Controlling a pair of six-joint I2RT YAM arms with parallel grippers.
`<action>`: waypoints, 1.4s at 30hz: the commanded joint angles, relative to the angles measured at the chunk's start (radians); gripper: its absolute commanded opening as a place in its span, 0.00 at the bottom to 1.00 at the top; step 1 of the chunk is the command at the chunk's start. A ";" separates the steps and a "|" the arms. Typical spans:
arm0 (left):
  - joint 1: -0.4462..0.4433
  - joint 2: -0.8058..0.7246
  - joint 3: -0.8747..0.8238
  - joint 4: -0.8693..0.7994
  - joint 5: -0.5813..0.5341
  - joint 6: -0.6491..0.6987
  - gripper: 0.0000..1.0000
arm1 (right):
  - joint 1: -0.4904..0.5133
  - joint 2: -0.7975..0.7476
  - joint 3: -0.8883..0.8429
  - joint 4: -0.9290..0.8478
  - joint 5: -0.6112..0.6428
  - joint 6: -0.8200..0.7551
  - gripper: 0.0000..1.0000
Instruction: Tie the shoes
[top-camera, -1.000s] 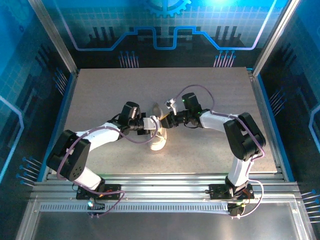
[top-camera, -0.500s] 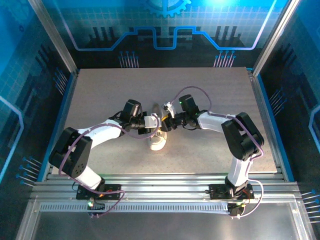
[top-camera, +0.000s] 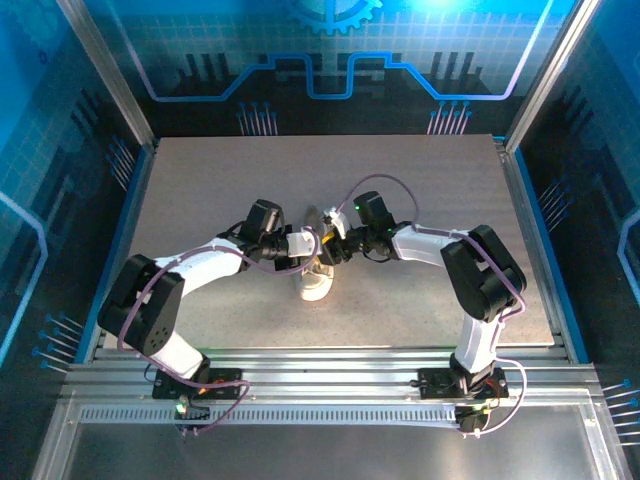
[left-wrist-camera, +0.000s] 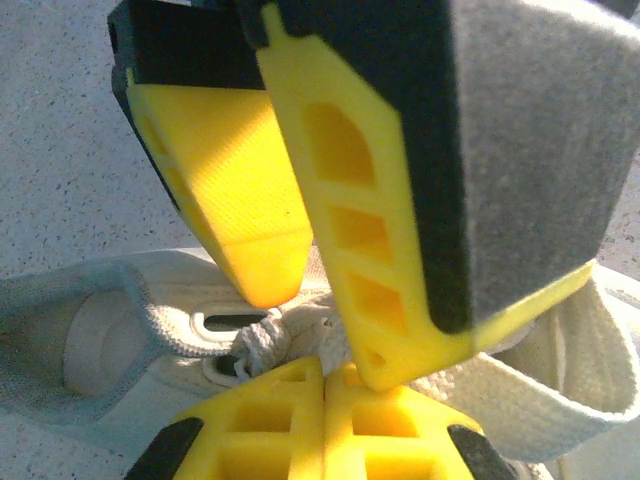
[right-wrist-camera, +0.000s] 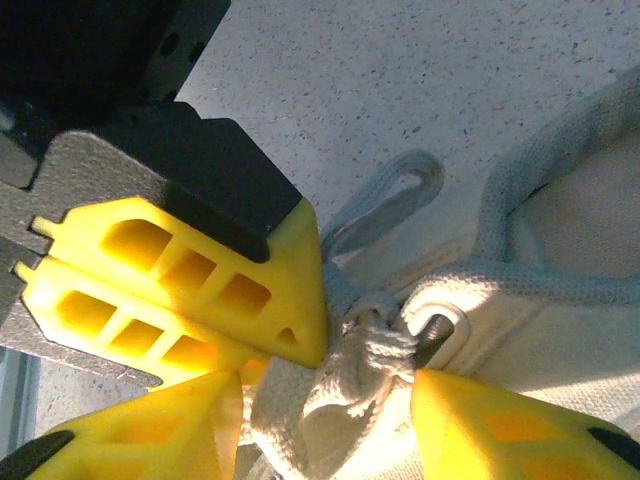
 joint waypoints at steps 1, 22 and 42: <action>-0.005 0.005 0.049 0.006 0.088 -0.023 0.00 | 0.016 -0.008 -0.015 0.014 0.039 -0.032 0.50; 0.013 0.041 0.119 -0.073 0.153 -0.050 0.00 | 0.023 -0.049 -0.082 0.122 -0.032 -0.066 0.56; 0.037 0.054 0.140 -0.106 0.183 -0.073 0.00 | 0.014 -0.140 -0.179 0.225 -0.001 -0.075 0.60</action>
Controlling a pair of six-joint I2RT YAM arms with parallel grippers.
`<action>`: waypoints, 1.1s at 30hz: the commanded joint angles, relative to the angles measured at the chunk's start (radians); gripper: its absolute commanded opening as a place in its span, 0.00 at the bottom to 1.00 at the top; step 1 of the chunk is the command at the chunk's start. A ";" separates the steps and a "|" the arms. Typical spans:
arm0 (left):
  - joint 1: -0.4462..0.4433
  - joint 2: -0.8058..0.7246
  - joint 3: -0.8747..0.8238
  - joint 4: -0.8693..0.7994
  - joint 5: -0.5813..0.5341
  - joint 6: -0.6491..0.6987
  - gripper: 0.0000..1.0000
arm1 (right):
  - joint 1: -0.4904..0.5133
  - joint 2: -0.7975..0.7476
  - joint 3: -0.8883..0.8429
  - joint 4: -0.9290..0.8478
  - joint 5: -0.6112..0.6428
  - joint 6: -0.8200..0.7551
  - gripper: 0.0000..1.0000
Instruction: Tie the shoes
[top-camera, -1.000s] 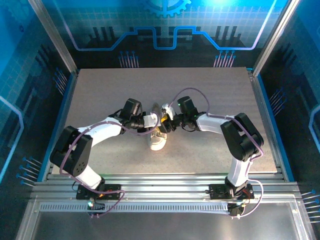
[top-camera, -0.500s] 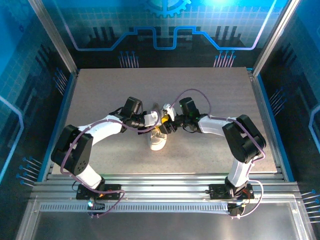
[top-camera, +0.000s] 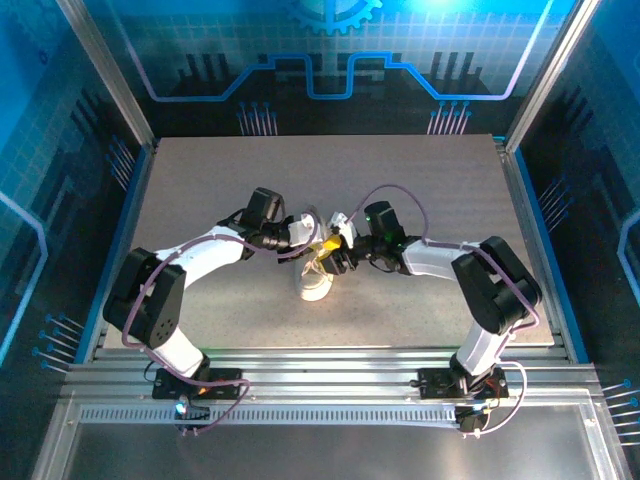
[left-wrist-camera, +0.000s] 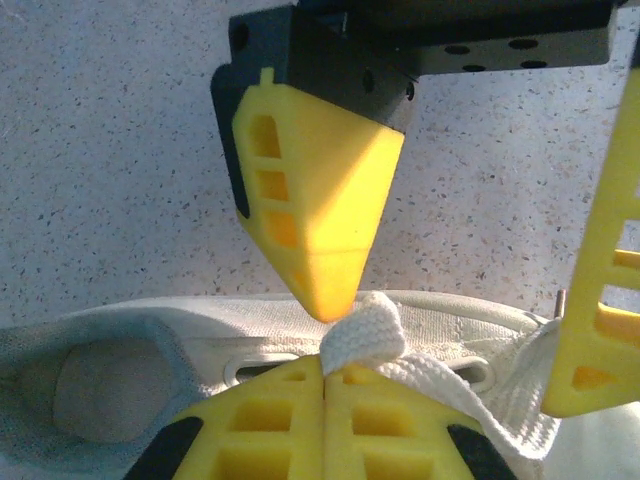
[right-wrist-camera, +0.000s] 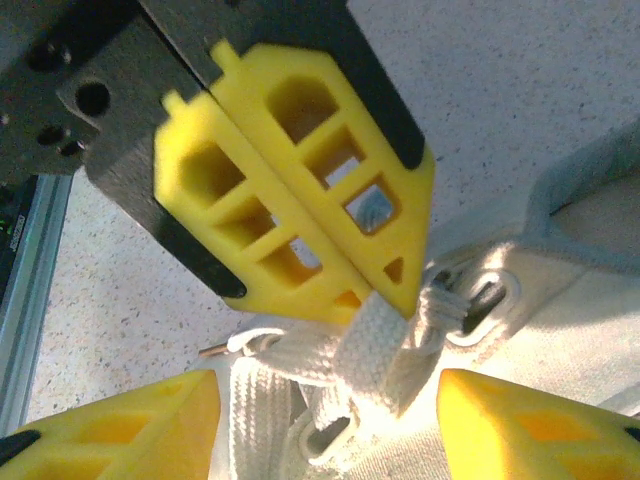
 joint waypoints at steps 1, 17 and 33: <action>0.005 0.008 0.025 0.000 0.057 -0.022 0.00 | 0.019 -0.022 0.008 0.004 0.022 -0.041 0.60; 0.006 0.008 0.021 0.001 0.046 -0.031 0.00 | 0.056 0.065 0.117 -0.036 0.078 -0.027 0.58; 0.023 0.005 0.033 0.009 0.065 -0.049 0.00 | 0.044 0.044 0.093 -0.112 0.108 -0.082 0.52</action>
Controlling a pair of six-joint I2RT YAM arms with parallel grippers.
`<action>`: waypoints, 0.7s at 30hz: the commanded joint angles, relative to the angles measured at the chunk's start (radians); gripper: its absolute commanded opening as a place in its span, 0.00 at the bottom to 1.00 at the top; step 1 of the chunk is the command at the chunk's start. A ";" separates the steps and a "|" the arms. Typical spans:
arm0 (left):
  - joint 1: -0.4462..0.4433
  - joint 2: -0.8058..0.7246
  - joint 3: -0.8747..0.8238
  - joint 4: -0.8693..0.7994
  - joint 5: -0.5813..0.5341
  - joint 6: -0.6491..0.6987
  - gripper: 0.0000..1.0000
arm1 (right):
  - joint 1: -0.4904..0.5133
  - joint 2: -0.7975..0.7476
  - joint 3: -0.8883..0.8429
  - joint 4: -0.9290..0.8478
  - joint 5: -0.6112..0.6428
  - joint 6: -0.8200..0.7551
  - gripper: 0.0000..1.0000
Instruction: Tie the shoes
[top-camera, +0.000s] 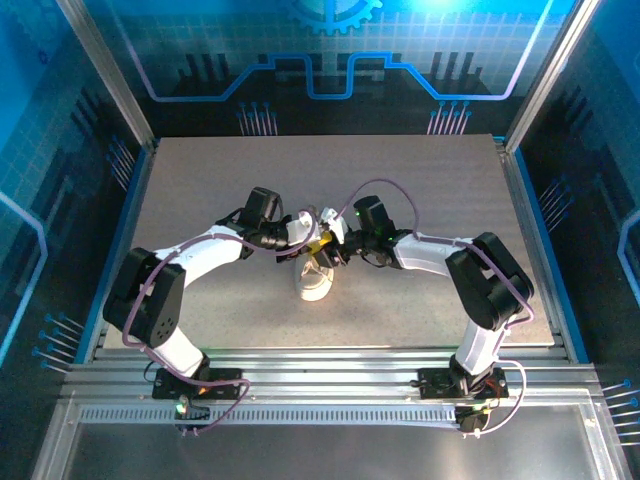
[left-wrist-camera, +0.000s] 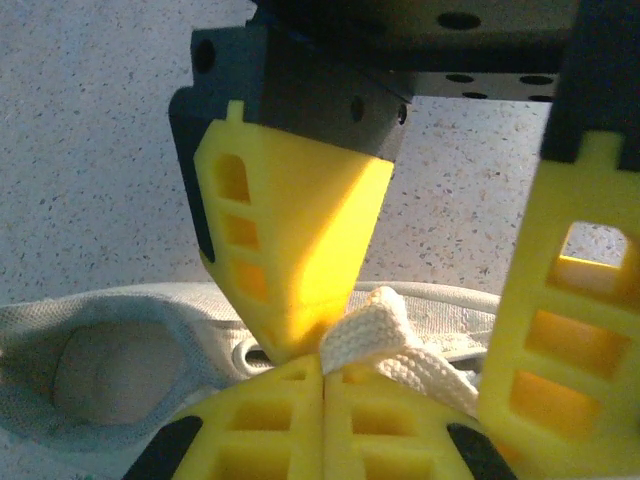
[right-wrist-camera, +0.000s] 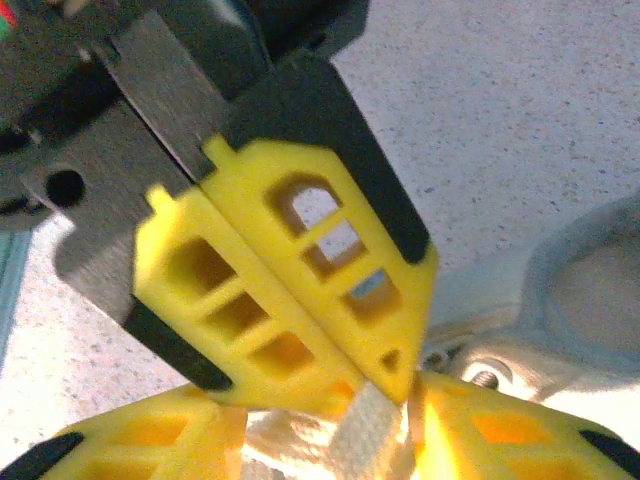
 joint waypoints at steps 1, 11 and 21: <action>0.008 0.004 0.031 0.012 0.058 -0.025 0.00 | 0.005 -0.004 -0.006 -0.044 0.039 -0.041 0.54; 0.012 -0.010 0.022 0.011 0.067 -0.030 0.00 | -0.001 0.007 -0.007 -0.031 0.035 -0.045 0.33; 0.012 -0.030 0.002 0.016 0.062 -0.024 0.00 | -0.004 -0.033 -0.025 -0.016 0.108 -0.046 0.11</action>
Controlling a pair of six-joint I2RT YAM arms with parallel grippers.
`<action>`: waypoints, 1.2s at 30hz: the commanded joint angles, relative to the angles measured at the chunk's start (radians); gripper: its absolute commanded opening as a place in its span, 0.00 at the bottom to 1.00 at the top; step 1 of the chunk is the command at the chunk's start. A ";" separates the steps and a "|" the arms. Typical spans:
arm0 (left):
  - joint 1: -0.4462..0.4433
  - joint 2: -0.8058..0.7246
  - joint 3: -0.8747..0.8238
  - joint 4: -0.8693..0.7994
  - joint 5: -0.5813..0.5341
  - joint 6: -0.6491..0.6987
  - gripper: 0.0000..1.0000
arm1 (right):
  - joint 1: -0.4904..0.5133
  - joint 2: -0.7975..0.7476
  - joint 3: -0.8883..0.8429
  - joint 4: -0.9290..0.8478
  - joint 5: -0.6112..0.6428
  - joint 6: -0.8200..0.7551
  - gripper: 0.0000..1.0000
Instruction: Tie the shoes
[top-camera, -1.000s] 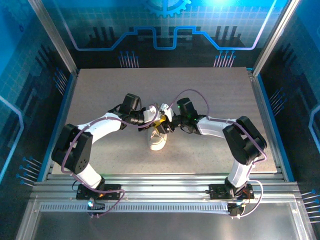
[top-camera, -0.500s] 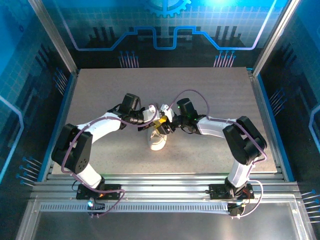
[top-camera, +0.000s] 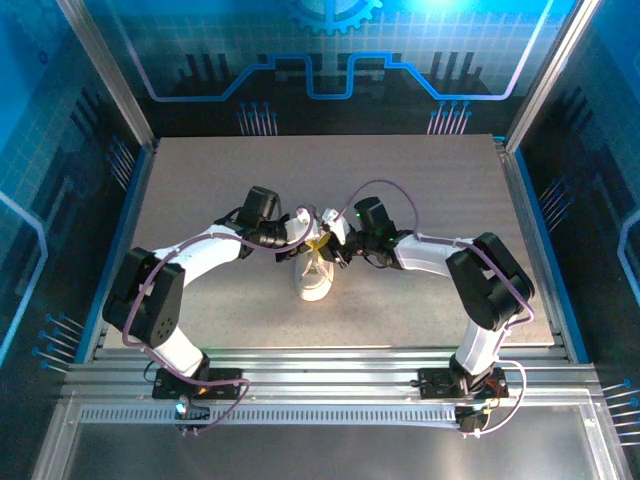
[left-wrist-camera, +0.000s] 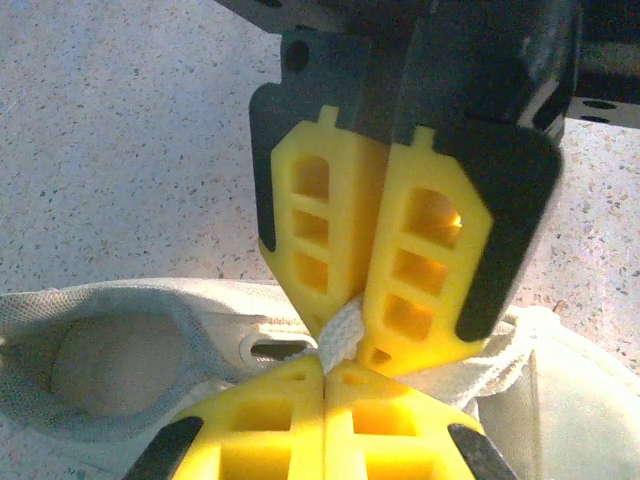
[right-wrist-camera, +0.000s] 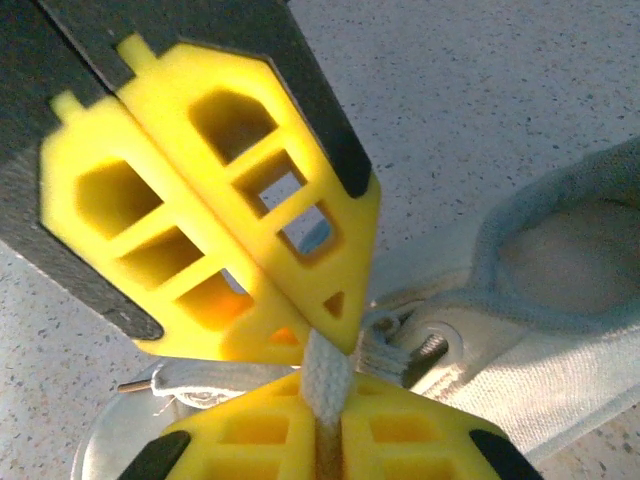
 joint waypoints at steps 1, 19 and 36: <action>0.001 -0.031 -0.002 0.017 0.044 0.003 0.00 | -0.002 -0.028 -0.017 -0.002 0.040 -0.017 0.11; 0.003 -0.044 -0.033 0.037 0.042 0.005 0.00 | 0.008 -0.048 -0.037 0.069 0.167 0.029 0.11; 0.003 -0.009 -0.021 0.047 0.040 0.005 0.17 | 0.033 -0.023 -0.034 0.078 0.105 0.023 0.00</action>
